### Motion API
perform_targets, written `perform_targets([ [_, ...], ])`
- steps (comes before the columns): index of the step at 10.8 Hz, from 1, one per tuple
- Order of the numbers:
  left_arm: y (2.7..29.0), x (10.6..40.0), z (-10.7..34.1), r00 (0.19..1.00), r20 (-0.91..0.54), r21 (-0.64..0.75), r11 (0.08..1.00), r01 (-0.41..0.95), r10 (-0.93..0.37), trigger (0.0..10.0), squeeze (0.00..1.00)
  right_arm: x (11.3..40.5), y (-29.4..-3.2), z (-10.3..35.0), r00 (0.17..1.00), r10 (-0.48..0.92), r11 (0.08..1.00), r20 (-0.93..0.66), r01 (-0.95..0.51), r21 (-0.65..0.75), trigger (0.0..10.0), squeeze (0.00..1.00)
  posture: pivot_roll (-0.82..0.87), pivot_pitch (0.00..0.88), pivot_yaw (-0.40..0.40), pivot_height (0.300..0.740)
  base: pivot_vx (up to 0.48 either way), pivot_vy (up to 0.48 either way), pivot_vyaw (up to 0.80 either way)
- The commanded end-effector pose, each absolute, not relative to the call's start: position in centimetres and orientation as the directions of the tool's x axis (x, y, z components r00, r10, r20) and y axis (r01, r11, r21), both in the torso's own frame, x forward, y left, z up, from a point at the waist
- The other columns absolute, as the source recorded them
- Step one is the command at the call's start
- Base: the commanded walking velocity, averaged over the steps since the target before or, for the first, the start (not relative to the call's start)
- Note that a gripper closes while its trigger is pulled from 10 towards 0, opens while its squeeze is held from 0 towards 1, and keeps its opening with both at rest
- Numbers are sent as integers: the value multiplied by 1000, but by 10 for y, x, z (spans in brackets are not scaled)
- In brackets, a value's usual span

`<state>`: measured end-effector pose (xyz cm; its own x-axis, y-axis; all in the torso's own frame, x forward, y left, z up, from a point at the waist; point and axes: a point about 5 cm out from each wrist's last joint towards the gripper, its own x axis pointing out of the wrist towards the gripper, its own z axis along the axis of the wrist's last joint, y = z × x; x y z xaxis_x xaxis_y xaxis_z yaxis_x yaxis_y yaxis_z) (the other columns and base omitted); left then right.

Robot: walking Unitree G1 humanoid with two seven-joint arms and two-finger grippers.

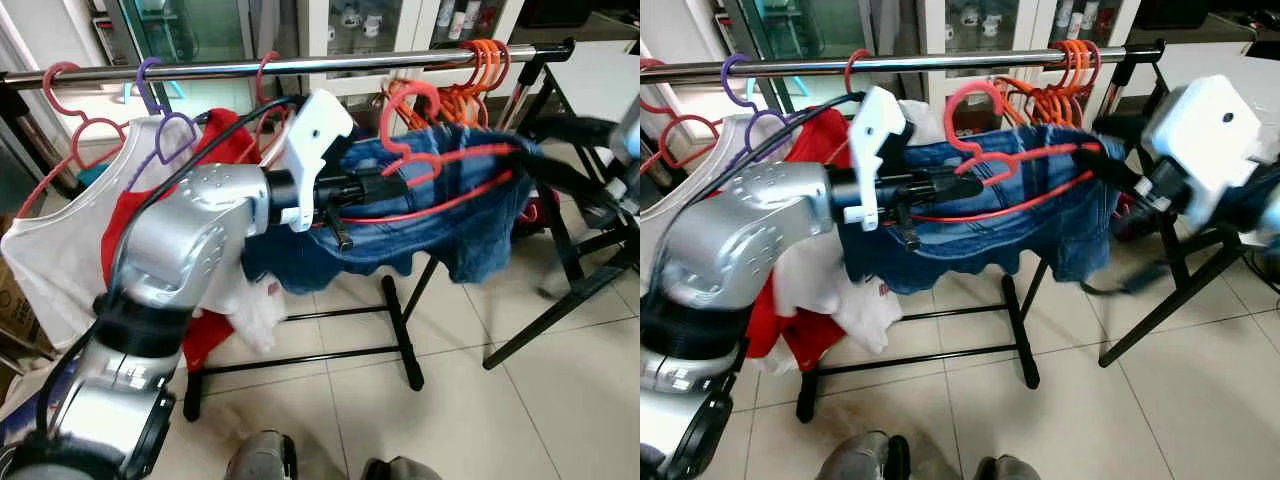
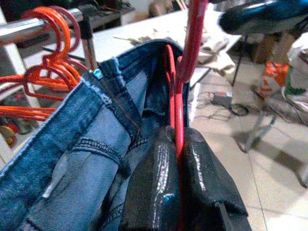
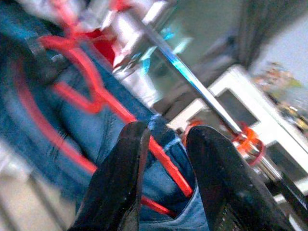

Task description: Hang hanger

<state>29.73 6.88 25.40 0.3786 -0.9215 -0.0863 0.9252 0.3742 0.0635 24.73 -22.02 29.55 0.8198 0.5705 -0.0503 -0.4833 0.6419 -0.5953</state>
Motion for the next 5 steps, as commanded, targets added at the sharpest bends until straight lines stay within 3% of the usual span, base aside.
perform_targets([
  [1,71,291,262,384,-54,79,380,922,-922,0,0,248,-221,293,871,492,710,-7,-406,-575,10000,0,22,34,28,740,0,0,0],
  [3,76,283,259,448,-48,61,445,893,-893,0,0,253,-204,263,922,383,817,48,-314,-484,10000,0,19,43,36,740,0,0,0],
  [4,77,280,257,461,-49,47,459,887,-886,0,0,254,-199,256,933,356,849,61,-295,-438,10000,176,21,47,35,740,0,0,0],
  [5,79,277,254,494,-62,55,492,869,-867,0,0,257,-195,251,954,282,911,105,-232,-342,10000,1000,32,53,29,740,0,0,0],
])
